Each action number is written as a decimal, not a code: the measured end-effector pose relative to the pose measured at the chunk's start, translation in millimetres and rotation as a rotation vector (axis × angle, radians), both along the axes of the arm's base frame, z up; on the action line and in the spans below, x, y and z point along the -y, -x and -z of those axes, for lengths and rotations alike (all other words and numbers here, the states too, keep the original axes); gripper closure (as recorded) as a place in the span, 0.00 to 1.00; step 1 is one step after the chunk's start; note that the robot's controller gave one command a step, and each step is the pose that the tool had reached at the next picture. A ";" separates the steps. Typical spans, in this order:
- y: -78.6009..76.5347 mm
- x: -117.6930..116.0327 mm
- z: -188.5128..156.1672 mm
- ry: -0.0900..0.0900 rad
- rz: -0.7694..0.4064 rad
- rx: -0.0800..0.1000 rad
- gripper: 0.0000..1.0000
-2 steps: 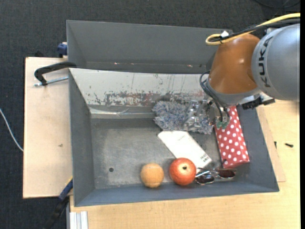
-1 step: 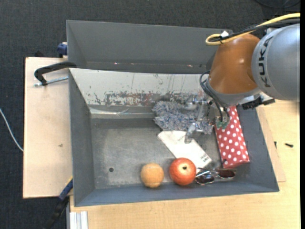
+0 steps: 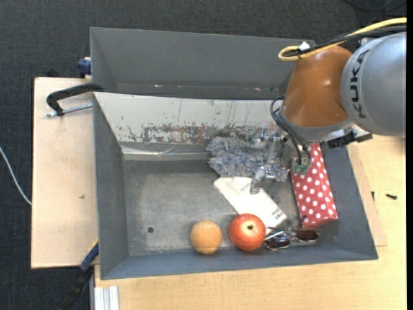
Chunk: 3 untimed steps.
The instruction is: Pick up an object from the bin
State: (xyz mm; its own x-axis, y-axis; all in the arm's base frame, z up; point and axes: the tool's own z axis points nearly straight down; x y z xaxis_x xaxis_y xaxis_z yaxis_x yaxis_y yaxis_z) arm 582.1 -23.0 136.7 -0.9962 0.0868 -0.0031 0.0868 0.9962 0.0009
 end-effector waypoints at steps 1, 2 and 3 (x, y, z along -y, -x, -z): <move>-19.6 -25.3 54.0 -0.002 0.209 0.033 1.00; -19.6 -25.3 54.0 -0.002 0.209 0.033 1.00; -13.3 -24.0 16.7 -0.001 0.226 0.003 1.00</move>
Offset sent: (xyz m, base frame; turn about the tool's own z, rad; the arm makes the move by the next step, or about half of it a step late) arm 0.0000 0.0000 0.0000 0.0000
